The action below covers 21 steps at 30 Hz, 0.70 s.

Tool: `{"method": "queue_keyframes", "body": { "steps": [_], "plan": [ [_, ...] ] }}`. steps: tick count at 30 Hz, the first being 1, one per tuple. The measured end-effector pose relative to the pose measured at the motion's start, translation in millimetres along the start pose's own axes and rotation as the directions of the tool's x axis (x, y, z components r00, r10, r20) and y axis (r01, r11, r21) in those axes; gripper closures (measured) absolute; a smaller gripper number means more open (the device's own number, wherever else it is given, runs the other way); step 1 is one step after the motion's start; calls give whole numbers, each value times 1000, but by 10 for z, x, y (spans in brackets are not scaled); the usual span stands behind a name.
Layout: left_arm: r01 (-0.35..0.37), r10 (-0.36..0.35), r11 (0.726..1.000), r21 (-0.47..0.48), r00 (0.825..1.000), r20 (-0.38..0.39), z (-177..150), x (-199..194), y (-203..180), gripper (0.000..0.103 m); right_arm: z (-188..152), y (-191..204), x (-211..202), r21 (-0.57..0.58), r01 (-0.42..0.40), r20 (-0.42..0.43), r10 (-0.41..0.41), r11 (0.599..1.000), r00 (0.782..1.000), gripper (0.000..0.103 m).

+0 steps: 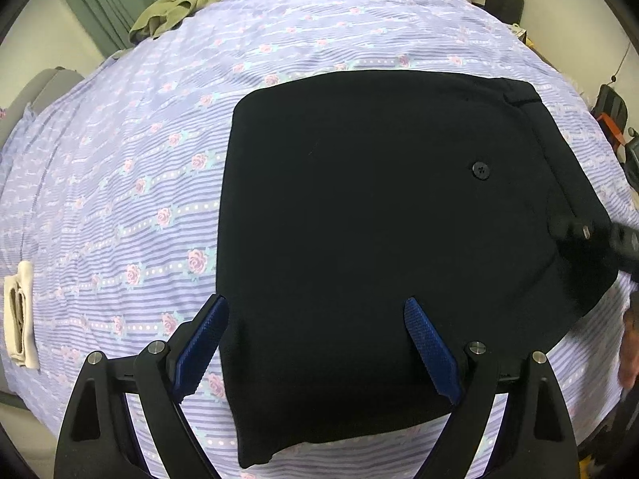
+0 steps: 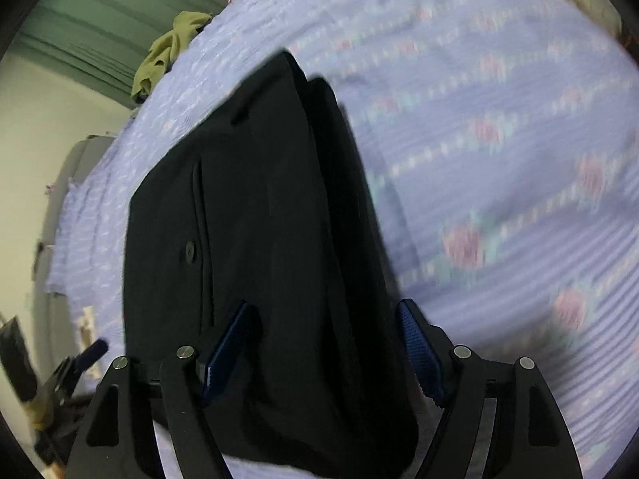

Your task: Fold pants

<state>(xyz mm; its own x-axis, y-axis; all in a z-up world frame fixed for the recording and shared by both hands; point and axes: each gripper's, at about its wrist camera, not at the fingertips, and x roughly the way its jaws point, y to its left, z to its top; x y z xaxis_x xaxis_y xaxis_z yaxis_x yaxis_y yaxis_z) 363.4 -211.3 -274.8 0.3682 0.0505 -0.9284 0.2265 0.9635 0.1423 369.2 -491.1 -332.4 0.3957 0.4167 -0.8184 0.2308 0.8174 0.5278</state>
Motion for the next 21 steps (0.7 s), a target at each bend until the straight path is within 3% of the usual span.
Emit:
{"method": "queue_keyframes", "body": {
  "steps": [6, 12, 15, 17, 20, 21],
  "plan": [
    [25, -25, 1000, -5, 1000, 1, 123, 92, -39, 13, -178, -164, 49, 30, -179, -62, 180, 983, 982, 27],
    [32, -32, 999, -1, 999, -8, 278, 273, -54, 13, 217, -143, 439, 144, -364, -86, 378, 920, 922, 27],
    [48, -48, 999, -4, 999, -8, 318, 273, -78, 13, 279, -182, 565, 193, -399, -110, 424, 896, 899, 27],
    [57, -57, 998, 4, 998, 0, 314, 246, -101, 13, 257, -102, 477, 178, -421, -129, 445, 889, 886, 37],
    [63, -63, 998, -17, 998, 6, 315, 266, -93, 13, 207, 141, 234, 57, -429, -86, 432, 902, 898, 42],
    [68, -68, 997, -43, 998, -1, 320, 278, -85, 13, 240, 206, 249, 30, -406, -65, 407, 914, 911, 45]
  ]
}}
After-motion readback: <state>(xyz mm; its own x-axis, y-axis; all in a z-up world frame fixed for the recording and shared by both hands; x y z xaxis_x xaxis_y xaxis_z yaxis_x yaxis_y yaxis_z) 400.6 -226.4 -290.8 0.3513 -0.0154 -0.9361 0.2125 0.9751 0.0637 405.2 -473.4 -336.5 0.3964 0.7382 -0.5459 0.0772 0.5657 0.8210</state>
